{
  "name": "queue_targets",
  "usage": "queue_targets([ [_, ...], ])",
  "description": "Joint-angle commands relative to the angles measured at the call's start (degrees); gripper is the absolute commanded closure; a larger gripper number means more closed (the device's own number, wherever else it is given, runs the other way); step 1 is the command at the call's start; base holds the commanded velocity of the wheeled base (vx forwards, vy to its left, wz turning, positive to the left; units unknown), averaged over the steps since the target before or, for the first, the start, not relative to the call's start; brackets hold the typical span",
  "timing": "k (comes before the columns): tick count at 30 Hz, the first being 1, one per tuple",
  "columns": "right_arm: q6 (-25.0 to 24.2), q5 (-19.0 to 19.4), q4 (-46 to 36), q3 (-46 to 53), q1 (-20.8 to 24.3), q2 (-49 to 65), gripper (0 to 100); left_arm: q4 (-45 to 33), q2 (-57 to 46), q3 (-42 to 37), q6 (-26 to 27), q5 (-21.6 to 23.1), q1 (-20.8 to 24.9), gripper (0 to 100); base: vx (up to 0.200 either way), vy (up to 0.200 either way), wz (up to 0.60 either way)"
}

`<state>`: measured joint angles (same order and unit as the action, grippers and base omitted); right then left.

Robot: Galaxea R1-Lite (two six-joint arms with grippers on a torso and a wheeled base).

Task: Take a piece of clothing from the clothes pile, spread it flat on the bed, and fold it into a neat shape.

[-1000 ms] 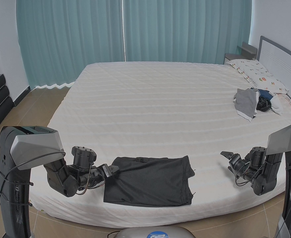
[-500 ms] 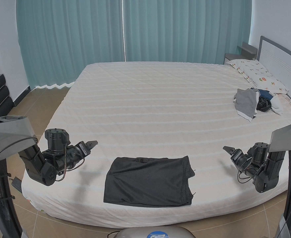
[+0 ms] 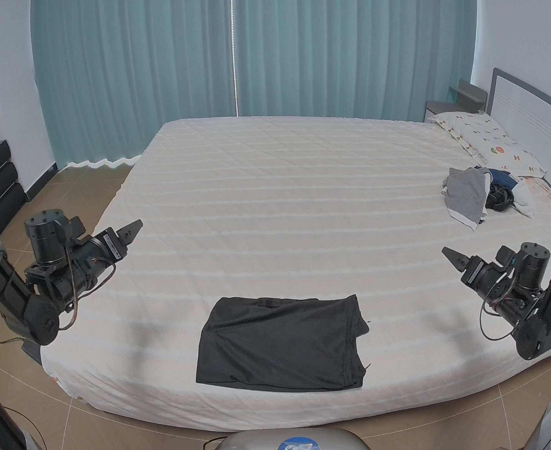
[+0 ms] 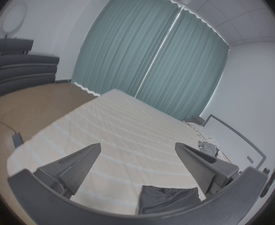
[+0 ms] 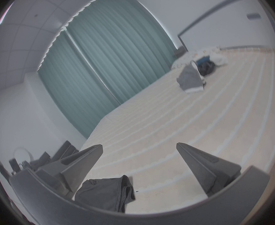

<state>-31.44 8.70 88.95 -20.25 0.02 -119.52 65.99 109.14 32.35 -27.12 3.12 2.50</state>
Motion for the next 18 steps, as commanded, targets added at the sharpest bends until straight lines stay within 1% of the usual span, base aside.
queue_targets([
  [1,9.3,0.0,0.6,8.2,0.2,17.8,0,0.5,-14.3,-5.5,7.1,-0.1,-1.7,0,0.0,0.0,0.0],
  [2,12.7,0.1,0.5,10.8,0.2,22.9,0,0.4,-18.8,-7.9,8.8,0.5,-2.1,0,0.0,0.0,0.0],
  [4,15.8,0.5,0.4,13.7,0.4,28.8,0,-0.2,-24.2,-10.2,10.1,0.7,-2.8,0,0.0,0.0,0.0],
  [6,18.0,0.6,0.0,15.9,0.4,34.1,0,-0.3,-28.8,-12.1,11.2,0.7,-3.4,0,0.0,0.0,0.0],
  [8,19.0,0.6,-0.6,16.9,0.3,37.3,0,-0.3,-31.7,-13.6,12.6,0.7,-4.0,0,0.0,0.0,0.0],
  [9,19.7,0.5,-1.9,17.8,0.2,42.3,0,-0.3,-35.9,-15.8,15.1,0.7,-4.9,0,0.0,0.0,0.0],
  [10,19.7,0.6,-2.6,17.9,0.2,44.3,0,-0.4,-37.4,-16.6,15.9,0.7,-5.1,0,0.0,0.0,0.0],
  [12,19.8,0.5,-7.2,17.4,-0.6,52.6,0,-0.6,-43.1,-19.0,17.7,0.6,-5.4,0,0.0,0.0,0.0],
  [15,20.2,0.6,-18.6,17.1,-1.1,65.0,0,-2.5,-51.0,-21.4,18.1,0.5,-5.5,0,0.0,0.0,0.0],
  [16,20.3,0.6,-19.3,17.1,-1.1,65.6,0,-2.8,-51.6,-21.5,18.2,0.5,-5.5,0,0.0,0.0,0.0],
  [17,21.0,0.6,-28.2,16.9,-1.1,73.5,0,-6.2,-56.6,-22.2,18.6,0.2,-5.6,0,0.0,0.0,0.0],
  [18,21.0,0.6,-28.2,16.9,-1.1,73.5,0,-6.2,-56.6,-22.2,18.6,0.2,-5.6,0,0.0,0.0,0.0],
])
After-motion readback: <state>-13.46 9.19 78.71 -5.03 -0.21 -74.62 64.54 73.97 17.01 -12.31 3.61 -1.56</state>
